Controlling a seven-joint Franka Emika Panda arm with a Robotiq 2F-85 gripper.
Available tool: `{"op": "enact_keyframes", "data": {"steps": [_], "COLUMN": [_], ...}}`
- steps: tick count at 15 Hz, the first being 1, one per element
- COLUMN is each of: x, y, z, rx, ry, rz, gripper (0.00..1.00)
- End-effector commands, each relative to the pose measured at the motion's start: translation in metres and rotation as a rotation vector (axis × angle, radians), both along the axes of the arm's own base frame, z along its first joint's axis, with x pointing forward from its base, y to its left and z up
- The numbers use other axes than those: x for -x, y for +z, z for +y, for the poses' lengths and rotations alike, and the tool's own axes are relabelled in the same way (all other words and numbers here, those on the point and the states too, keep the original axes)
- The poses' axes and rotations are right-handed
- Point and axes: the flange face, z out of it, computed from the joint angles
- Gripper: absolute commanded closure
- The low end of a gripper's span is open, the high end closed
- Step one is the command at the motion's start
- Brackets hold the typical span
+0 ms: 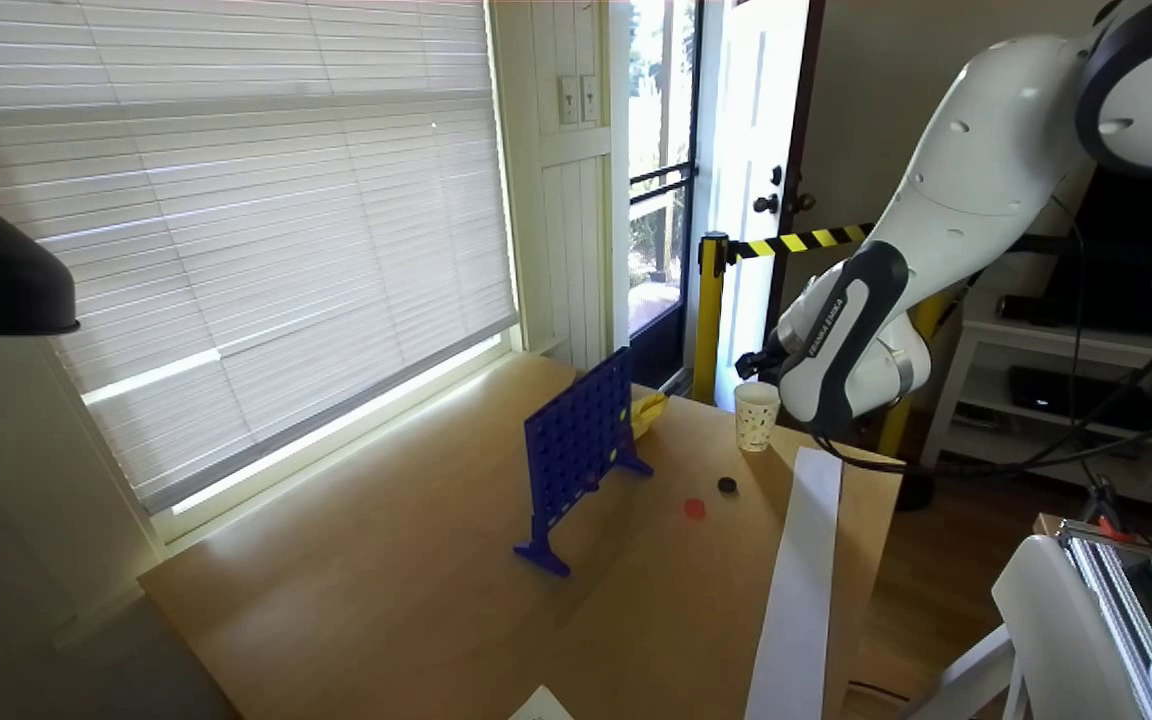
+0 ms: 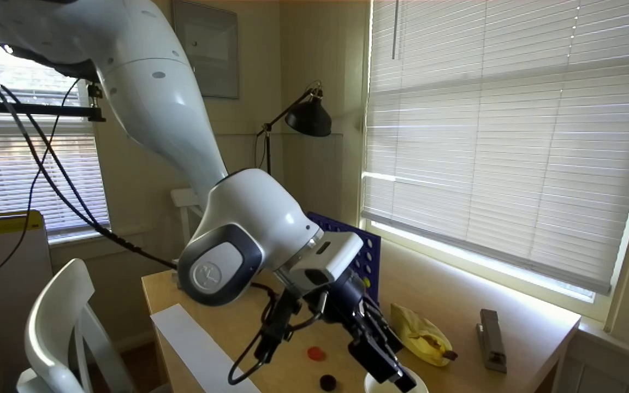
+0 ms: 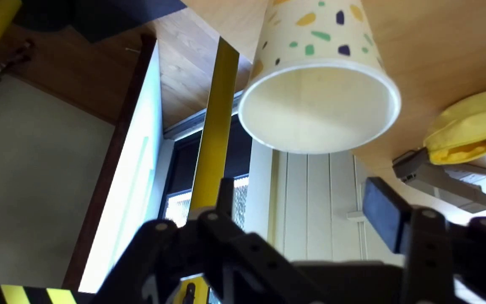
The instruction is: Put the yellow chips into the coffee cup
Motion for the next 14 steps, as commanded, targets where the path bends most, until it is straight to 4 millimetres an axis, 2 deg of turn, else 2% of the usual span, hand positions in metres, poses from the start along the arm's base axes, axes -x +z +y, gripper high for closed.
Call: {"op": "enact_keyframes", "data": {"steps": [1, 3, 6, 12, 13, 14], "x": [0.016, 0.023, 0.035, 0.077, 0.054, 0.058], "y": [0.030, 0.039, 0.051, 0.046, 0.055, 0.052], "z": [0.015, 0.032, 0.069, 0.125, 0.122, 0.127], "rx": [-0.009, -0.048, -0.119, -0.327, -0.347, -0.372], "ry": [0.022, 0.090, 0.227, 0.416, 0.445, 0.479], "rz": [-0.044, -0.018, 0.015, 0.110, 0.131, 0.154], "gripper": [0.00, 0.00, 0.00, 0.00, 0.00, 0.00]}}
